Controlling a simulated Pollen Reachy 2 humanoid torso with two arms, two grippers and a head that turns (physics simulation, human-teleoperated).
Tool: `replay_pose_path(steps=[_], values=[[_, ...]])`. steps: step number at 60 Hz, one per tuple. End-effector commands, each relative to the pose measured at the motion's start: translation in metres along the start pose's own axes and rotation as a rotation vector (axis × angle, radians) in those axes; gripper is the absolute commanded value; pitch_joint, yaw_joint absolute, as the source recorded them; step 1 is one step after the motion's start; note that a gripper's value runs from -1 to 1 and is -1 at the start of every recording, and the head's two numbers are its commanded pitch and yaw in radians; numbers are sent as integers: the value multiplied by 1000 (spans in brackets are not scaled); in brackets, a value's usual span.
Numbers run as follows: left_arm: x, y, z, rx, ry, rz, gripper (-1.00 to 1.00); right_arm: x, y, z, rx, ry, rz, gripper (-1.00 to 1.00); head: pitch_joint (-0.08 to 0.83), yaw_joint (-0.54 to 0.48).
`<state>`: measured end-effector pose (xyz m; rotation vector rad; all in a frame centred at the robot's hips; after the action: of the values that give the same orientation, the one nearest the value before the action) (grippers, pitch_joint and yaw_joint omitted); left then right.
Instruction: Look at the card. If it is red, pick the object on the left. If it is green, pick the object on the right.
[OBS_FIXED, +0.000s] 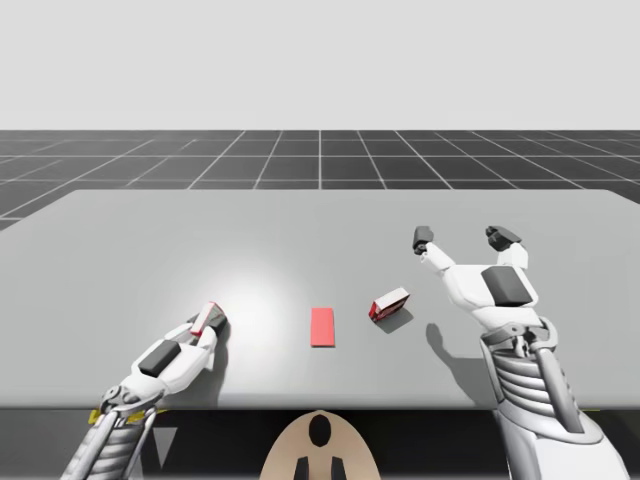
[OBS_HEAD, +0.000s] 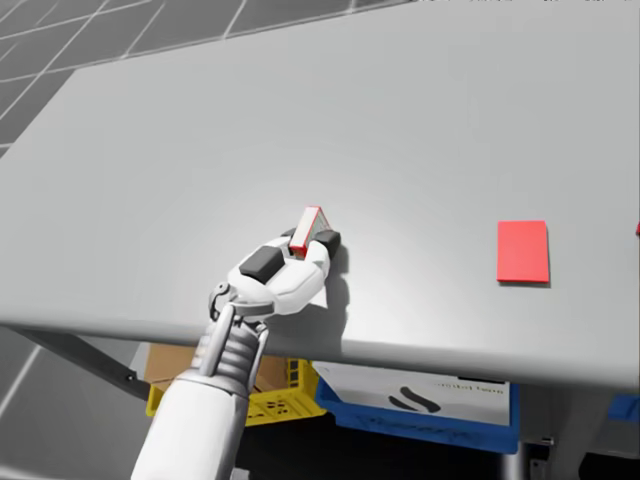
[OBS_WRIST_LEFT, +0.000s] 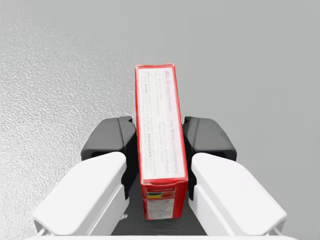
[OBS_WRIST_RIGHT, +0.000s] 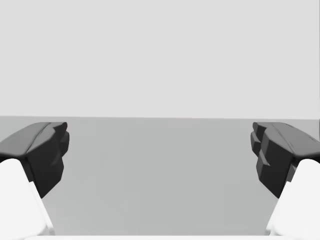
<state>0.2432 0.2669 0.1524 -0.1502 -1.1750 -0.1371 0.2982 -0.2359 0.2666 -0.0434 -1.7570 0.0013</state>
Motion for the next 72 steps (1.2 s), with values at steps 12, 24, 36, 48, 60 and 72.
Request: replay_pose_path(steps=[12,24,36,48,60,72], values=[[-5,-4,0,-17,22,2,1000,1,0,1,-3,-1,-10,-1000,658,392],[-5,-5,1,-12,29,-27,1000,2,-2,1,-1,-1,-15,-1000,460,413],[1,-6,3,-12,40,-58,1000,2,-3,1,2,7,-31,-1000,347,426],[32,-10,17,-24,33,-117,1000,4,-5,1,3,2,-35,-1000,331,425],[83,-11,36,-4,-55,-184,1000,7,-7,1,4,-5,-41,-1000,314,416],[127,-15,53,18,-168,-236,1000,7,-9,2,14,-5,-44,-1000,304,412]])
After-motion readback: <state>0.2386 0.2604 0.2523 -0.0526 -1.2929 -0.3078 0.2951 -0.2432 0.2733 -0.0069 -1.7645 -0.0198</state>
